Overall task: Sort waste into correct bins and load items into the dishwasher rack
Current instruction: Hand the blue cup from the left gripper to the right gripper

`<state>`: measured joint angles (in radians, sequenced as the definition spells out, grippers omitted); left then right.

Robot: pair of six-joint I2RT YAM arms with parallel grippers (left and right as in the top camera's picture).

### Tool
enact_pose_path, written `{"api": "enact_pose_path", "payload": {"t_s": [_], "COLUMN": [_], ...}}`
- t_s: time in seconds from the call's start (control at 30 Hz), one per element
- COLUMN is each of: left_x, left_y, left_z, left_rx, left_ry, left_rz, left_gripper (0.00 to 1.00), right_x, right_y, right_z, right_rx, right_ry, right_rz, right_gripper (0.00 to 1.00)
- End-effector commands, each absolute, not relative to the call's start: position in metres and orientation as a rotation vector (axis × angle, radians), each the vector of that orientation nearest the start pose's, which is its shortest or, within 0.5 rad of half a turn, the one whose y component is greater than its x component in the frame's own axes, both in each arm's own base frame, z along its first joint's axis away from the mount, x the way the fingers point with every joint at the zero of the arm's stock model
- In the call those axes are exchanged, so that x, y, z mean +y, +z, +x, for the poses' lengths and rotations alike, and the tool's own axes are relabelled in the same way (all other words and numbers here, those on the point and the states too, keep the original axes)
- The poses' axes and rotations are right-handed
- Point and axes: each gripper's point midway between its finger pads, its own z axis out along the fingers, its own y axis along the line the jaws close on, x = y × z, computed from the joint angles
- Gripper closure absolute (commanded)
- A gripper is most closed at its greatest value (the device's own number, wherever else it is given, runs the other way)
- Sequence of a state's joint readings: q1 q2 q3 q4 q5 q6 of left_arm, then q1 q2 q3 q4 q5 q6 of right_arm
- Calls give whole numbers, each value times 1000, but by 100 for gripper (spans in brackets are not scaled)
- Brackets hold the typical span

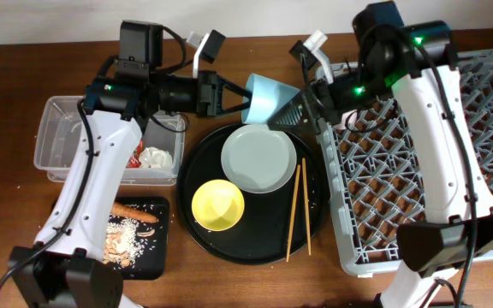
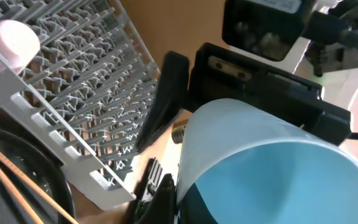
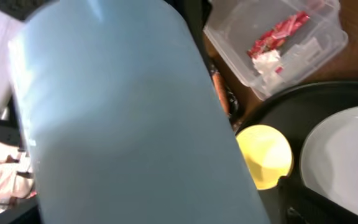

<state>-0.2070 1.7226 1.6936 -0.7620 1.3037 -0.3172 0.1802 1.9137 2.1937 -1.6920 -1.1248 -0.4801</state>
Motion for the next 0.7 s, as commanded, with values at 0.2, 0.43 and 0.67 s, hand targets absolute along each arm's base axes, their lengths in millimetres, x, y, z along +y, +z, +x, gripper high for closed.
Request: {"api": "enact_pose_path", "payload": {"t_s": [0.2,0.43,0.67], "left_x": [-244,-244,-252], "left_y": [350,347,347], "left_z": [341,344,338], "left_rx": [2097,2110,2111], "left_ry": [-1841,-1812,-1822], "left_rz": [608,597,625], "left_gripper": [100,100,98], "right_x": [205,207,207], "right_y": [366,370,371], "right_z": [321,326,333], "right_rx": [2138,2089,2043], "right_ry": [1547,1534,1499], "right_rz": [-860,-883,-913], "right_gripper": [31,30,45]}}
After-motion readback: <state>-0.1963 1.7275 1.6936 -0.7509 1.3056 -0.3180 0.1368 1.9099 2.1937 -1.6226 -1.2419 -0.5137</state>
